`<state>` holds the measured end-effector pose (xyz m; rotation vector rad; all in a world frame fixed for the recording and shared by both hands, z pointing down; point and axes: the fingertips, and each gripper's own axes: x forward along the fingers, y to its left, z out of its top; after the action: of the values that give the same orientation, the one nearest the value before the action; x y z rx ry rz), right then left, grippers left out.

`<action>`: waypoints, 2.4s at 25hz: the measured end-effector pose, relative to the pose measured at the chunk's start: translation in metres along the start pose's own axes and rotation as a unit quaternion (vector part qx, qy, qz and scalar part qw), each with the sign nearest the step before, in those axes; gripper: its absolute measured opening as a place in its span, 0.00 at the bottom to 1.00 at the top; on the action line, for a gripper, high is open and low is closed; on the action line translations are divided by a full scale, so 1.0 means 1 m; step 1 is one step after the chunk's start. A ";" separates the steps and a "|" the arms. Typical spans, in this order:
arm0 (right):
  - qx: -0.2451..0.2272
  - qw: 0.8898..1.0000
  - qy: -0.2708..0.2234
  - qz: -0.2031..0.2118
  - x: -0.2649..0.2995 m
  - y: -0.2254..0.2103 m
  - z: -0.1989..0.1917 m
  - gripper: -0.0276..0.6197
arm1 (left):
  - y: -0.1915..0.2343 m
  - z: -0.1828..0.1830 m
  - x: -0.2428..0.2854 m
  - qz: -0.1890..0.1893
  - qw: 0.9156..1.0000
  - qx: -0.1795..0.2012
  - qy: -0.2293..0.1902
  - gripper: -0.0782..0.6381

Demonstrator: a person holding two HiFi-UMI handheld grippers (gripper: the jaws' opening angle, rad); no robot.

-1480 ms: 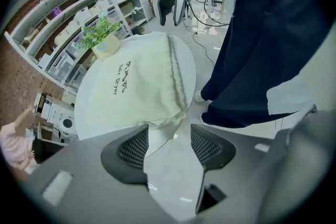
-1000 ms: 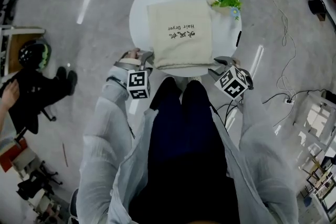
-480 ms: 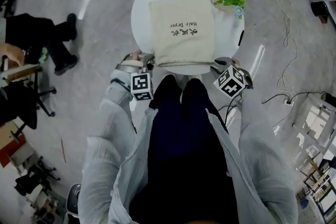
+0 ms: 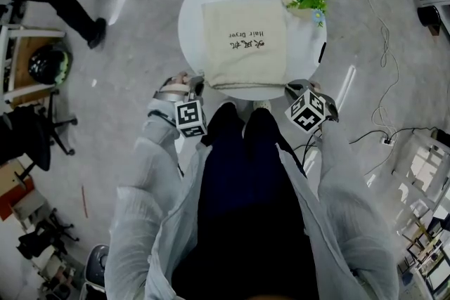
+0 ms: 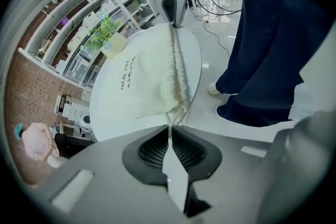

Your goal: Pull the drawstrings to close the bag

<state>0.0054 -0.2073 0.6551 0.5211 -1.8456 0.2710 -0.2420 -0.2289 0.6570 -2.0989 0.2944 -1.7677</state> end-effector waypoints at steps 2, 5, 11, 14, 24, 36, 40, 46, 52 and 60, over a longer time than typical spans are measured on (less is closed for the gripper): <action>-0.011 1.000 0.012 -0.012 0.000 -0.004 -0.003 0.08 | 0.005 -0.007 -0.001 0.008 1.000 -0.004 0.018 0.16; -0.024 0.999 0.022 -0.019 0.000 -0.009 -0.007 0.08 | 0.011 -0.011 -0.001 0.011 0.999 -0.020 0.029 0.16; -0.029 0.999 0.037 -0.026 -0.002 -0.012 -0.011 0.08 | 0.010 -0.019 0.002 0.006 0.997 -0.038 0.072 0.16; -0.051 0.997 0.049 -0.034 -0.003 -0.013 -0.014 0.07 | 0.012 -0.022 0.003 0.006 0.994 -0.066 0.088 0.16; -0.102 0.991 0.068 -0.044 -0.008 -0.015 -0.024 0.07 | 0.001 -0.043 0.014 -0.028 0.982 -0.110 0.148 0.16; -0.160 0.980 0.097 -0.069 -0.012 -0.023 -0.039 0.06 | 0.008 -0.056 0.011 -0.010 0.980 -0.101 0.170 0.16; -0.177 0.976 0.104 -0.076 -0.015 -0.028 -0.042 0.06 | 0.010 -0.058 0.008 -0.005 0.980 -0.096 0.175 0.16; -0.196 0.970 0.113 -0.094 -0.019 -0.035 -0.047 0.06 | 0.014 -0.062 0.003 0.000 0.980 -0.098 0.173 0.16; -0.203 0.966 0.121 -0.106 -0.024 -0.042 -0.053 0.06 | 0.011 -0.065 0.002 -0.009 0.979 -0.100 0.180 0.16; -0.212 0.961 0.131 -0.118 -0.032 -0.051 -0.061 0.06 | 0.012 -0.074 -0.003 -0.009 0.979 -0.081 0.188 0.16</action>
<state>0.0892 -0.2183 0.6415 0.3776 -1.5083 -0.2078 -0.3144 -0.2495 0.6592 -1.8591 0.5391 -2.2132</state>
